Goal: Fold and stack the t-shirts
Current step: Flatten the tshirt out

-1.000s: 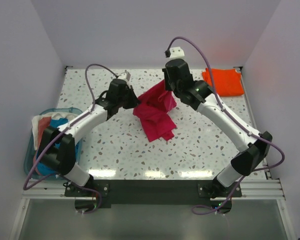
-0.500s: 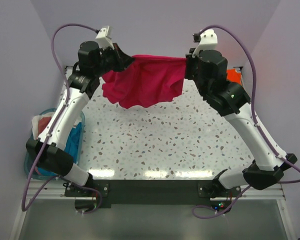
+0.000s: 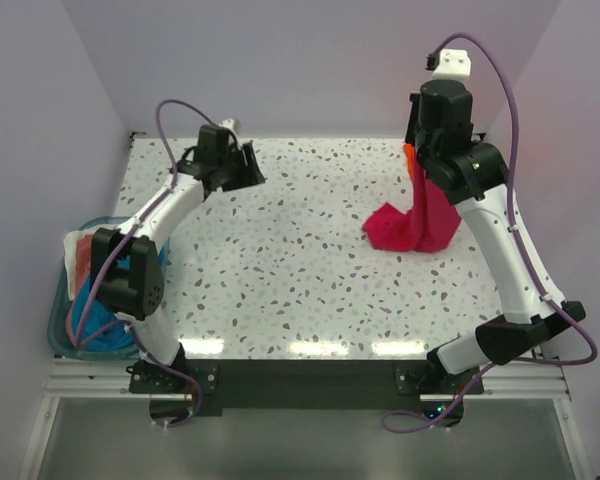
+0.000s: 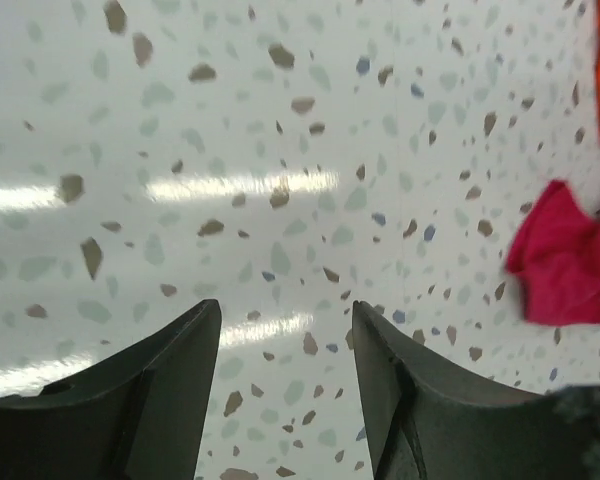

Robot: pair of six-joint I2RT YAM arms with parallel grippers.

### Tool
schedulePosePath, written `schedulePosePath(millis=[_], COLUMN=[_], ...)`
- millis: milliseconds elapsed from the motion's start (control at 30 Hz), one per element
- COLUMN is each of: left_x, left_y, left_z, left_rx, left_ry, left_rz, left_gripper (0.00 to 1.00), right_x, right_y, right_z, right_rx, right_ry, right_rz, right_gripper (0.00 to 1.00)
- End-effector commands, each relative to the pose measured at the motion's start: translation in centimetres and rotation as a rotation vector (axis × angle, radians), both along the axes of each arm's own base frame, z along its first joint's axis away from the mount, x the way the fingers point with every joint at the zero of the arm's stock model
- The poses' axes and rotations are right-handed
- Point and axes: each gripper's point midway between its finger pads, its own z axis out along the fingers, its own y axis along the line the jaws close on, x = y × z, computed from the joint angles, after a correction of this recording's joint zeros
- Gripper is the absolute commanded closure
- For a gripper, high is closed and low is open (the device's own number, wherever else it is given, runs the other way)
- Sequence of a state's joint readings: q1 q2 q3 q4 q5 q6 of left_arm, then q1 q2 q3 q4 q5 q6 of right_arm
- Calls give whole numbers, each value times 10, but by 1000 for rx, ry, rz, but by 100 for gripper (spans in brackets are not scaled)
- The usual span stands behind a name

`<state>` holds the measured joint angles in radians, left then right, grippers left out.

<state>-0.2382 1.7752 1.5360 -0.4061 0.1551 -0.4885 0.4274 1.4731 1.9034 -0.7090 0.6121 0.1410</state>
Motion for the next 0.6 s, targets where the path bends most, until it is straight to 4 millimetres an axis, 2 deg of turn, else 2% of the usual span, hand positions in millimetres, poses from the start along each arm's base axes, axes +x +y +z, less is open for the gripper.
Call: schedulePosePath(millis=[0, 33, 67, 100, 133, 167, 200, 233, 333, 433, 467, 500, 567], left_x=[-40, -54, -70, -70, -81, -89, -87, -95, -106, -113, -116, -115, -118], left_y=[-44, -67, -77, -91, -110, -121, -136, -154, -191, -210, -210, -212, -208], left_z=[-22, -32, -55, -58, -64, -72, -72, -74, -77, -72, -75, -64, -54], left_rx=[31, 26, 19, -4, -17, -26, -47, -56, -99, -148, -162, -187, -206], left_ry=[-27, -26, 5, -21, -20, -19, -66, -80, -123, -178, -173, -214, -255], left_rz=[-67, -124, -170, -198, -251, -293, -328, -377, -486, -535, -533, -532, -518], left_gripper=[40, 40, 40, 39, 36, 34, 33, 30, 29, 29, 29, 29, 29], right_x=[3, 5, 6, 7, 7, 7, 8, 7, 1, -8, -11, -16, -27], right_y=[-1, 0, 1, 1, 1, 1, 0, 0, 3, 9, 16, 23, 40], right_z=[6, 2, -1, -2, -3, -6, -6, -7, 1, 22, 32, 39, 57], right_rx=[5, 3, 1, 2, 0, -3, -6, -6, 20, 82, 111, 130, 154], right_ry=[-23, -15, -7, -6, -2, 3, 5, 9, -4, -45, -65, -80, -120], right_rz=[-21, -20, -18, -18, -18, -20, -23, -23, 5, 47, 90, 120, 168], right_gripper=[100, 100, 100, 100, 100, 100, 100, 100, 100, 100, 100, 100, 100])
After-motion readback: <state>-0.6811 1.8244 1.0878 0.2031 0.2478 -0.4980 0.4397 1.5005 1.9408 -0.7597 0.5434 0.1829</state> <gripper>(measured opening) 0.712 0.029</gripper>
